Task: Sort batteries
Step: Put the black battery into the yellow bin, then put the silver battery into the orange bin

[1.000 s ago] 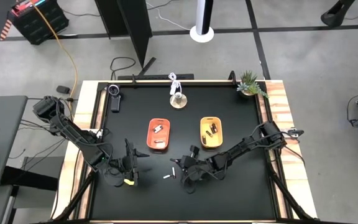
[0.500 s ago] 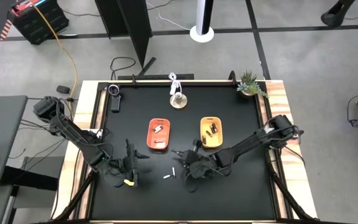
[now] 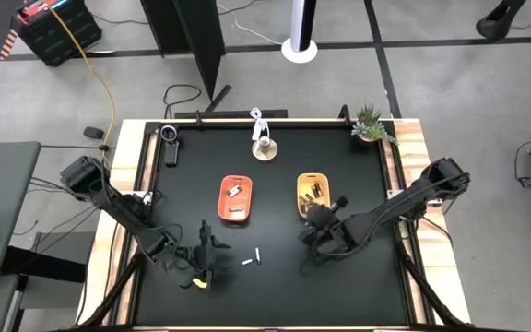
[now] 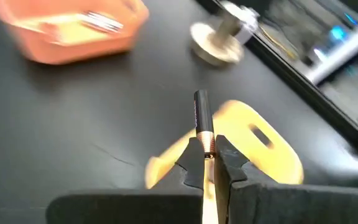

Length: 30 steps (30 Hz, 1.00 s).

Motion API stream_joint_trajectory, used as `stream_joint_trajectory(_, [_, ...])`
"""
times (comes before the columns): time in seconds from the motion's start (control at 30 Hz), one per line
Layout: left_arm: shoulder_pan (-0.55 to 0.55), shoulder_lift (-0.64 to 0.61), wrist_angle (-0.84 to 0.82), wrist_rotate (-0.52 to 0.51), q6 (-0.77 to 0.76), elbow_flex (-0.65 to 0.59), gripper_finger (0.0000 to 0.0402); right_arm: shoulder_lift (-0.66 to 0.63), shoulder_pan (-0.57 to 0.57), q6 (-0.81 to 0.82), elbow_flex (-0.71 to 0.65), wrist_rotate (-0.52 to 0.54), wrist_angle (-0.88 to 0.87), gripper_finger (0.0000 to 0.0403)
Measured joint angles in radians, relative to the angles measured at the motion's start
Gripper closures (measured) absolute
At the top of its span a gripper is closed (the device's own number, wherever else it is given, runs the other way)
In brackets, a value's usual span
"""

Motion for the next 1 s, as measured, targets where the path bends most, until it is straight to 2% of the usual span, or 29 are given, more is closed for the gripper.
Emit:
stream_joint_trajectory(0.1, [0.000, 0.026, 0.040, 0.000, 0.004, 0.000, 0.0125, -0.003, -0.005, 0.206, 0.000, -0.003, -0.177, 0.0387])
stream_joint_trajectory(0.2, [0.002, 0.051, 0.074, 0.001, 0.012, 0.000, 0.0125, -0.003, -0.021, 0.288, -0.001, -0.036, -0.239, 0.0379])
stream_joint_trajectory(0.3, [0.012, 0.066, 0.097, 0.022, 0.018, 0.000, 0.0125, -0.003, -0.042, 0.290, -0.002, -0.062, -0.238, 0.0352])
stream_joint_trajectory(0.47, [0.028, 0.094, 0.166, 0.080, 0.032, 0.000, 0.0125, -0.003, -0.088, 0.277, -0.002, -0.113, -0.232, 0.0280])
stream_joint_trajectory(0.7, [0.034, 0.116, 0.192, 0.111, 0.039, 0.000, 0.0125, -0.003, -0.108, 0.254, -0.002, -0.113, -0.227, 0.0189])
stream_joint_trajectory(0.8, [0.034, 0.115, 0.193, 0.125, 0.027, 0.000, 0.0125, -0.003, -0.108, 0.248, -0.002, -0.112, -0.225, 0.0174])
stream_joint_trajectory(1.0, [0.022, 0.166, 0.246, 0.121, 0.015, 0.000, 0.0125, -0.003, -0.108, 0.242, -0.002, -0.110, -0.213, 0.0175])
